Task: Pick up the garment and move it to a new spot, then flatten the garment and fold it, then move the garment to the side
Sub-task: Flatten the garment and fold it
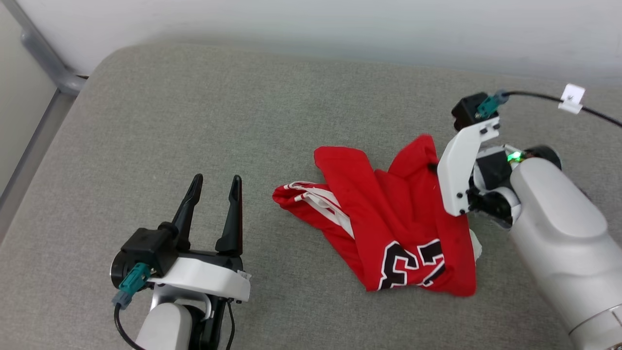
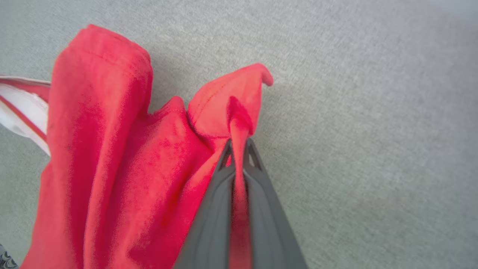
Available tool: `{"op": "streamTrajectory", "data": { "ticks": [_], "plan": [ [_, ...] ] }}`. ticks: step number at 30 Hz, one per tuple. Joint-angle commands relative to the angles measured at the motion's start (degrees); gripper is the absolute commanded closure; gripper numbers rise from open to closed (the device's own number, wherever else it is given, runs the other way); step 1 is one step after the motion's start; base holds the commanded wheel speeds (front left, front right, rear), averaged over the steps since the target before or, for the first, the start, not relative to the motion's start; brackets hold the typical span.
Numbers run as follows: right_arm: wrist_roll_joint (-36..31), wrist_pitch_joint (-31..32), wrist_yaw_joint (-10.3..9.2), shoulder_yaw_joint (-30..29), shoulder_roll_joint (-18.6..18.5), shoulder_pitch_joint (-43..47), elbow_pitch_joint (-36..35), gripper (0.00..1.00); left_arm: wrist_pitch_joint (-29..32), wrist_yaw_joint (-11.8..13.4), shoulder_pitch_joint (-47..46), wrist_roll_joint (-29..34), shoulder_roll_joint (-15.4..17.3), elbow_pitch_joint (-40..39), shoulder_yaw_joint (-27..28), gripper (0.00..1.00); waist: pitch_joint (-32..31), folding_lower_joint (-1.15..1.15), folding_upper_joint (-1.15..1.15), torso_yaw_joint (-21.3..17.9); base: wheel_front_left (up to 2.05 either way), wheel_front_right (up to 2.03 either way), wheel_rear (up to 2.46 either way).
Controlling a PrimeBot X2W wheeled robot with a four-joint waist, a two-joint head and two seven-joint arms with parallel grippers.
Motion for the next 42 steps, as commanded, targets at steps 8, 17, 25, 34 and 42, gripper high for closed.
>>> {"op": "streamTrajectory", "data": {
  "ticks": [8,17,25,34,42],
  "plan": [
    [0.72,-6.64,-0.04,-2.31,-6.22,0.77,-6.77,1.00,-0.14,0.67,2.36,0.64,-0.09,-0.34,1.71,0.00,-2.84,0.00,0.00,-2.71,0.00,0.00,0.00],
    [-2.44,-8.83,-0.03,-20.53,-12.41,17.26,-17.09,1.00,-0.14,1.13,5.03,0.77,-0.10,-0.40,2.78,0.00,-5.44,0.00,0.00,-5.88,0.00,0.00,0.00],
    [-8.20,-3.40,-0.03,-40.26,-3.61,42.93,-30.27,1.00,-0.14,1.23,7.19,0.35,-0.10,0.50,3.13,0.00,-7.46,0.00,0.00,-7.41,0.00,0.00,0.00],
    [-9.62,0.48,-0.05,-45.28,8.37,60.91,-36.01,0.95,-0.14,0.99,8.22,0.55,0.16,2.21,3.21,0.00,-8.55,0.00,0.00,-7.64,0.00,0.00,0.00],
    [-9.17,-15.25,-0.03,-44.89,8.78,58.25,-40.83,0.00,-0.14,1.18,8.82,0.78,0.52,2.56,3.13,0.00,-8.99,0.00,0.00,-8.25,0.00,0.00,0.00]
  ]
}}
